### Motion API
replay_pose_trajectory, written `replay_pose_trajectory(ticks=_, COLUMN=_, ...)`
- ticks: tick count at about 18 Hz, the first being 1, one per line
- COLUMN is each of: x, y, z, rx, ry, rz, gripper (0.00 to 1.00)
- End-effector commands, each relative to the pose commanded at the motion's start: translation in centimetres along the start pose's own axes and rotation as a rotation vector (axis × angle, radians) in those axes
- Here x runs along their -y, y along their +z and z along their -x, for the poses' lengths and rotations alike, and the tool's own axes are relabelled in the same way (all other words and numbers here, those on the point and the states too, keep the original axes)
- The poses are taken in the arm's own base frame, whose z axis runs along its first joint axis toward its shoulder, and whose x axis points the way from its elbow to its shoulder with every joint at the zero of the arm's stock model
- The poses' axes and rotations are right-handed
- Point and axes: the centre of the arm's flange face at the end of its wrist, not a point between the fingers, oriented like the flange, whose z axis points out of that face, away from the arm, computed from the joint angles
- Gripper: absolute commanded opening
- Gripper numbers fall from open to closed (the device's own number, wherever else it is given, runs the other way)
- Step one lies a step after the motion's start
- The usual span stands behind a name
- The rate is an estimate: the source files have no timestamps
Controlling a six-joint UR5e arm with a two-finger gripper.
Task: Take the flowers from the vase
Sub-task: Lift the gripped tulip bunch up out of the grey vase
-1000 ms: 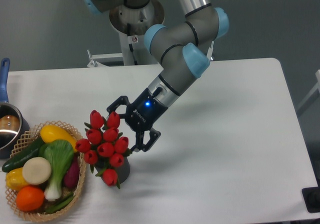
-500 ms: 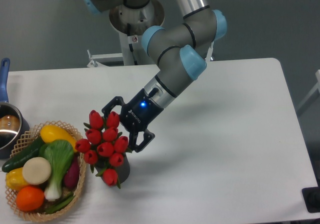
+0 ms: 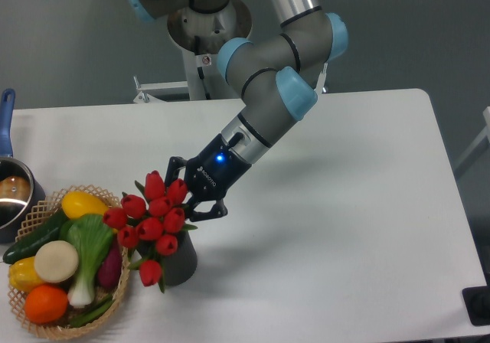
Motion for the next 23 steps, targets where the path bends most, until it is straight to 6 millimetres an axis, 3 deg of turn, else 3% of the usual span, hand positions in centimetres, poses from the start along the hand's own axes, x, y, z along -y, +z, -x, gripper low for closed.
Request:
replay_pose_trajectory(ticks=5, x=3.8, y=-2.8, z=1.7, rx=0.055, ry=-0.075, rz=-0.032, gripper=0.0)
replay_pose_trajectory(ticks=9, x=4.6, y=-4.0, z=2.2, rx=0.074, ry=-0.102, rz=-0.046, gripper=0.0)
replay_pose_trajectory(ticks=12, x=6.1, y=-6.7, z=1.6, rx=0.076, ry=-0.13, rz=-0.117, gripper=0.0)
replay_pose_trajectory(ticks=16, x=7.1, y=-8.0, z=1.4, rx=0.078, ry=-0.135, rz=-0.15, gripper=0.0)
replay_pose_trajectory(ticks=20, x=8.9, y=-10.7, z=2.1, rx=0.084, ry=-0.187, rz=-0.208, gripper=0.0)
replay_pose_trajectory(ticks=23, x=9.7, y=-11.6, z=2.3, rx=0.086, ry=-0.189, rz=-0.226, gripper=0.0)
